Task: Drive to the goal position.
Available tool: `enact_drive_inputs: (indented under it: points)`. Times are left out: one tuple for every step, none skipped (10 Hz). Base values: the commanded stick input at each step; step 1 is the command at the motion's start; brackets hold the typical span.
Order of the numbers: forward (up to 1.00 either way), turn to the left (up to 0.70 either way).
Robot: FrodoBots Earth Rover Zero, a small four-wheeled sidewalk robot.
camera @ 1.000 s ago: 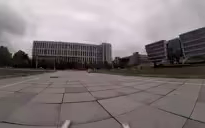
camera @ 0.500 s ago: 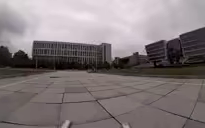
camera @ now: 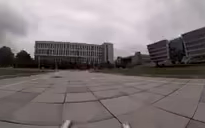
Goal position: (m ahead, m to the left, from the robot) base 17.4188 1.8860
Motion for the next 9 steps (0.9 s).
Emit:
enact_drive_inputs:
  points:
    - [0.00,1.00]
    - [0.00,1.00]
    - [0.00,1.00]
    - [0.00,1.00]
    - [0.00,1.00]
    - [0.00,1.00]
    - [0.00,1.00]
    - [0.00,1.00]
    - [0.00,1.00]
